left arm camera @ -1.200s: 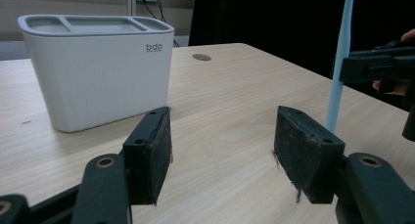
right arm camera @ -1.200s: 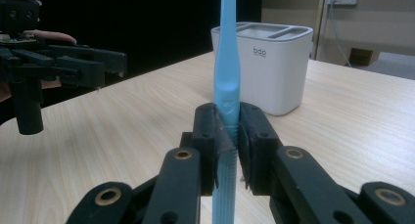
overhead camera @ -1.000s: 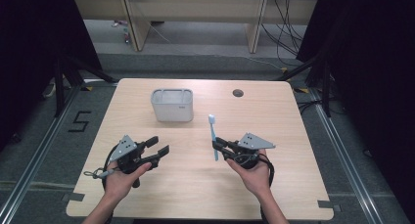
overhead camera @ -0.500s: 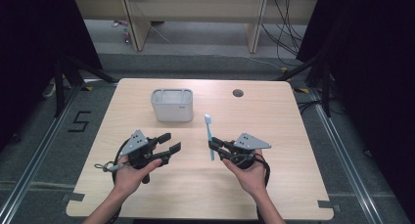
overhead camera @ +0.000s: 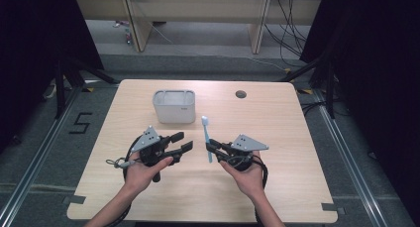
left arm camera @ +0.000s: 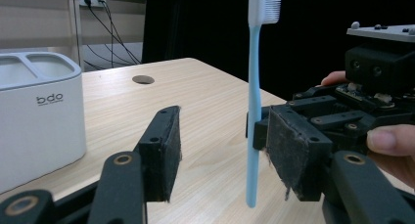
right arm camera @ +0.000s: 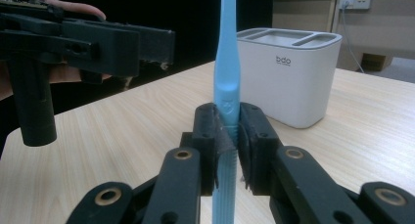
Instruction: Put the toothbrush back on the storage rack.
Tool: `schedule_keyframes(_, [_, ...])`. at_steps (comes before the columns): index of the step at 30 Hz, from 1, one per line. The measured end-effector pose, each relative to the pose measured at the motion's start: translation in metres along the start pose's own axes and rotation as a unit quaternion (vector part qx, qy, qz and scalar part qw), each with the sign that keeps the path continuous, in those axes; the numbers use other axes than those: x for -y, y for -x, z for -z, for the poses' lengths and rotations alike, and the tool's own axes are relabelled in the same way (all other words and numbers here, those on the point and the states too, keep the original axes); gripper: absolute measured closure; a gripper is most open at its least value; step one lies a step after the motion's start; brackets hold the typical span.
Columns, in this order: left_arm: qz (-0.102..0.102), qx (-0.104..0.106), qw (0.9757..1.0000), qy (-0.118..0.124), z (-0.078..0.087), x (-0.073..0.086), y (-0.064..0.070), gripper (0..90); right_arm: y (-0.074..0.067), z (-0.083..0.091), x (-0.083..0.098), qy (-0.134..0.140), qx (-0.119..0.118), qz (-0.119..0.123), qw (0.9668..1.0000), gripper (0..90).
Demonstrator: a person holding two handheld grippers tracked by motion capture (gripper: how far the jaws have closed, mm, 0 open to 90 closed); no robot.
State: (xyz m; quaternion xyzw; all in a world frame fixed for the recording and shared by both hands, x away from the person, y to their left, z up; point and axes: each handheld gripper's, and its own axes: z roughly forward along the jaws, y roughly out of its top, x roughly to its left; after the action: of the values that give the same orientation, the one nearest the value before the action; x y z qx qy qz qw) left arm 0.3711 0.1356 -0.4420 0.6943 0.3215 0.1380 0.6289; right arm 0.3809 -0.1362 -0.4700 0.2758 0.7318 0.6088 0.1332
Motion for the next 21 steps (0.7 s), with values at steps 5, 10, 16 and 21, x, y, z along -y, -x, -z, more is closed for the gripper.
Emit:
schedule_keyframes(5, [0.001,0.005,1.0000,-0.003,-0.005,-0.002,0.001,47.7,-0.002,-0.001,0.001,-0.003,0.000,-0.008,1.0000,78.8])
schedule_keyframes(10, [-0.011,0.010,0.9999,0.001,-0.010,-0.005,0.000,49.1,-0.002,-0.002,0.001,-0.001,0.000,-0.002,1.0000,78.8])
schedule_keyframes(16, [-0.001,0.012,0.9999,-0.002,-0.014,-0.008,0.003,50.2,-0.003,-0.002,0.000,0.001,0.003,-0.007,1.0000,78.8])
schedule_keyframes(21, [0.005,0.011,0.9999,-0.005,-0.016,-0.012,0.005,51.1,-0.001,-0.003,-0.001,0.010,0.006,0.009,0.9999,78.8])
